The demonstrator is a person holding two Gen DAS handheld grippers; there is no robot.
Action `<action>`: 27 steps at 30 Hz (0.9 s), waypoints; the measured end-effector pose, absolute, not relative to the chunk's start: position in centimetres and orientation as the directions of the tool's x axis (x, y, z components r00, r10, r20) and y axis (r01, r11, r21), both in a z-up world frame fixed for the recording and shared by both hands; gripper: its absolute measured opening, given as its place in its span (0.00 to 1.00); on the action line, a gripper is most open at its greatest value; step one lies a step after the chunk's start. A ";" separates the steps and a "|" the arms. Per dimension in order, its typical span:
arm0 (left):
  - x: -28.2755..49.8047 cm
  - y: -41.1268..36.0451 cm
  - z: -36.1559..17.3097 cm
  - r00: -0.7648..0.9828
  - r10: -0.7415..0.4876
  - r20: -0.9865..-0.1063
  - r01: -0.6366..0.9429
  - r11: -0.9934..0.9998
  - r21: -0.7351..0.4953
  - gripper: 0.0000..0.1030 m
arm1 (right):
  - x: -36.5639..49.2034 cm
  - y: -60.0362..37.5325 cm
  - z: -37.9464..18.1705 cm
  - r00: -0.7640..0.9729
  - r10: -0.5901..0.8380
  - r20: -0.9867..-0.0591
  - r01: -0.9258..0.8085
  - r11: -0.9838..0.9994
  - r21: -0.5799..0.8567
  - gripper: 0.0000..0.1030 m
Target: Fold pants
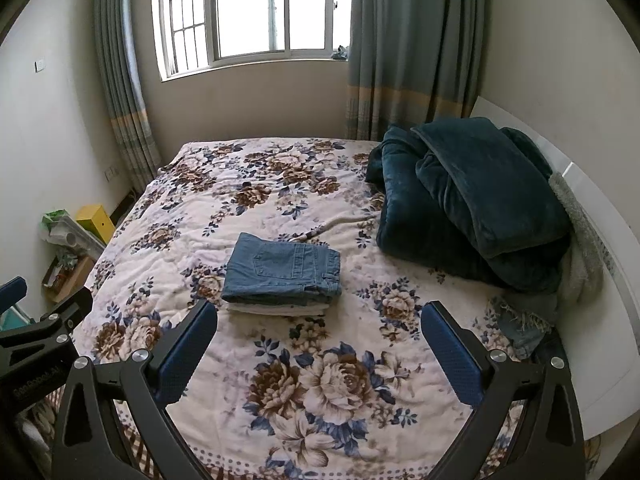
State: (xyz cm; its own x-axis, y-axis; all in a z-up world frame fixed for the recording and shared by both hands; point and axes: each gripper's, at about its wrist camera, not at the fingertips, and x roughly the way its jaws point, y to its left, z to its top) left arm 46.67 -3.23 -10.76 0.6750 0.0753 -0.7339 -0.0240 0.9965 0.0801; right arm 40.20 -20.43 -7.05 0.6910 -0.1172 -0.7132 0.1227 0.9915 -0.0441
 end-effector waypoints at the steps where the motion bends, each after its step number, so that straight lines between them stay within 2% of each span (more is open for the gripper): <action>1: 46.6 -3.3 -10.8 0.676 0.078 -0.733 -0.025 0.996 0.083 1.00 | 40.2 -20.4 -7.1 0.691 -0.116 -0.713 0.122 0.992 -0.044 1.00; 27: 46.1 -4.3 -9.5 0.698 0.080 -0.712 -0.020 0.996 0.092 1.00 | 40.5 -20.2 -6.8 0.696 -0.112 -0.709 0.118 0.992 -0.041 1.00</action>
